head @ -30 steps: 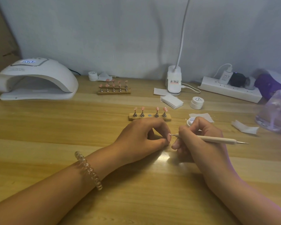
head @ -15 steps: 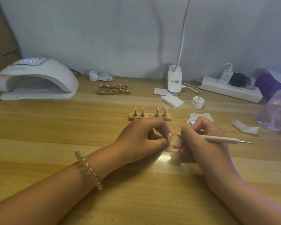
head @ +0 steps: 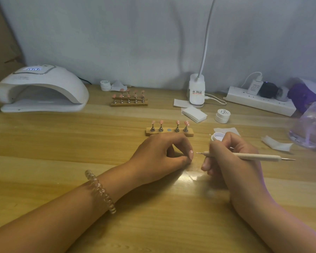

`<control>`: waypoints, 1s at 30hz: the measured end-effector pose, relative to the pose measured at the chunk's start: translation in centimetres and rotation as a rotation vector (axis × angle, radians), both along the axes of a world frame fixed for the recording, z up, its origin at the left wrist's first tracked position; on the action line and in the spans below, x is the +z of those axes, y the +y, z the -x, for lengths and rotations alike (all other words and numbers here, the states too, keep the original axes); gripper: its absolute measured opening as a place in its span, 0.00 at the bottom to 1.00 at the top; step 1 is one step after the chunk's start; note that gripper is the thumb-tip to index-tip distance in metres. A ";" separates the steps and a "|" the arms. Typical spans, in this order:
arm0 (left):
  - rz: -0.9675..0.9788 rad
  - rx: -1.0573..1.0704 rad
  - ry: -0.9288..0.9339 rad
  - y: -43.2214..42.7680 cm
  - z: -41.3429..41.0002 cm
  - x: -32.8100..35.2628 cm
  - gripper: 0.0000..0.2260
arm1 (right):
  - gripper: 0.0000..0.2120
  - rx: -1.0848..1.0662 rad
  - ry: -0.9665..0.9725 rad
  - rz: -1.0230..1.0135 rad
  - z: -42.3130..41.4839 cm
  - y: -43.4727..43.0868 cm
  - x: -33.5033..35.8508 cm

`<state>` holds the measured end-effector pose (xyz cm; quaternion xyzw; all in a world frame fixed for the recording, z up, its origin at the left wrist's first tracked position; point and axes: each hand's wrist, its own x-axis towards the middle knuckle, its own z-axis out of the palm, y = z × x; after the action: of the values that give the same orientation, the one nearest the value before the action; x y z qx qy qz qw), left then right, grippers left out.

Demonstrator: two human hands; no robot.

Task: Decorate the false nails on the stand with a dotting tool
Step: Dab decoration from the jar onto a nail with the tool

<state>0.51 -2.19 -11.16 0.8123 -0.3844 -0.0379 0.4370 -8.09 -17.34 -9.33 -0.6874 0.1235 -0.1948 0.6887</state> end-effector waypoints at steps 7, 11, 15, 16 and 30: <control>0.010 -0.001 -0.001 0.0 -0.1 -0.2 0.06 | 0.12 0.069 0.060 0.079 -0.1 0.0 -0.3; 0.007 0.001 -0.008 0.0 -0.1 -0.2 0.06 | 0.09 0.066 0.064 0.104 -0.2 0.0 -0.4; 0.008 -0.001 -0.016 0.0 -0.1 -0.1 0.06 | 0.09 0.071 0.066 0.105 -0.2 -0.1 -0.4; 0.010 0.000 -0.016 0.0 -0.1 -0.1 0.06 | 0.09 0.069 0.066 0.103 -0.1 -0.1 -0.4; 0.004 0.003 -0.010 -0.1 0.0 0.0 0.06 | 0.13 0.069 0.073 0.111 -0.2 -0.1 -0.5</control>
<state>0.50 -2.25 -11.14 0.8124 -0.3853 -0.0324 0.4366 -7.85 -17.45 -9.81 -0.7351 0.1136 -0.1522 0.6508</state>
